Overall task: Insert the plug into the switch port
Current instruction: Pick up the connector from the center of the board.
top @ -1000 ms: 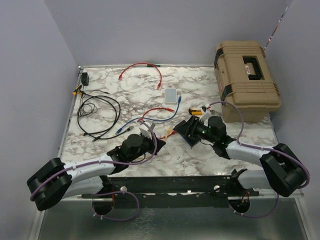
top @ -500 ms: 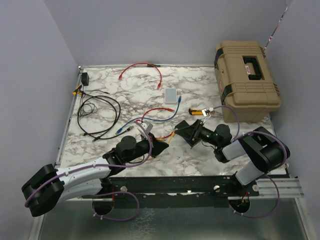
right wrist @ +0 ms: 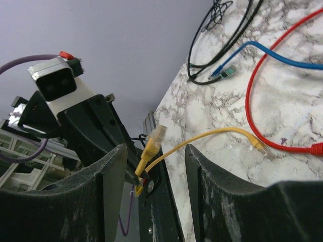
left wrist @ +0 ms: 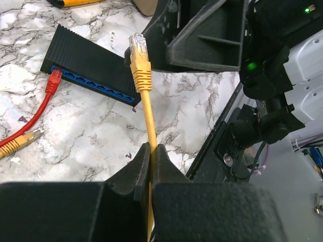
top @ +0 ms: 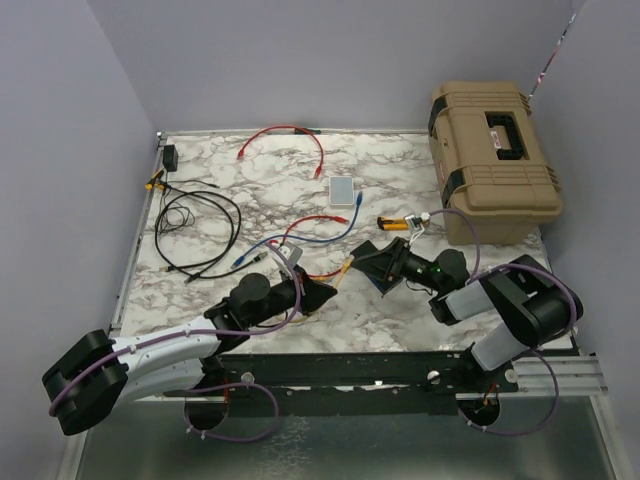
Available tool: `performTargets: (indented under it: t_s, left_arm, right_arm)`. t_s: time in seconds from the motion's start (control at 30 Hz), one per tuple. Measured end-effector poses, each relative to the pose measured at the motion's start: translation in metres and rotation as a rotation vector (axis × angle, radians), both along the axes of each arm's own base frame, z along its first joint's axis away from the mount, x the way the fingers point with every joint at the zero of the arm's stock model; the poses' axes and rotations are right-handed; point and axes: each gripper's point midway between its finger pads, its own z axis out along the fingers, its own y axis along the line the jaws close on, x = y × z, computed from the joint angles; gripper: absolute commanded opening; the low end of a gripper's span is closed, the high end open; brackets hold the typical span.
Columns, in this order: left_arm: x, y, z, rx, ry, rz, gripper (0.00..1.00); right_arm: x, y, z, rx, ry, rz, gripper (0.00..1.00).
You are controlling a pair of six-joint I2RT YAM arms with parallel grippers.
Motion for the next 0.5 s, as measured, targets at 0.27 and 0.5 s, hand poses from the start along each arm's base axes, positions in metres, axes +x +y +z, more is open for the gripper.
performTargets:
  t_s: [0.27,0.5]
  left_arm:
    - [0.0,-0.001,0.0,-0.004,0.001,-0.005,0.0]
    - [-0.002,-0.004,0.005,-0.023,-0.01,-0.03,0.0]
  right_arm:
    - [-0.002,-0.003,0.031,0.039,-0.104,-0.008,0.53]
    - [0.003,-0.002,0.039,0.027,-0.128,-0.022,0.45]
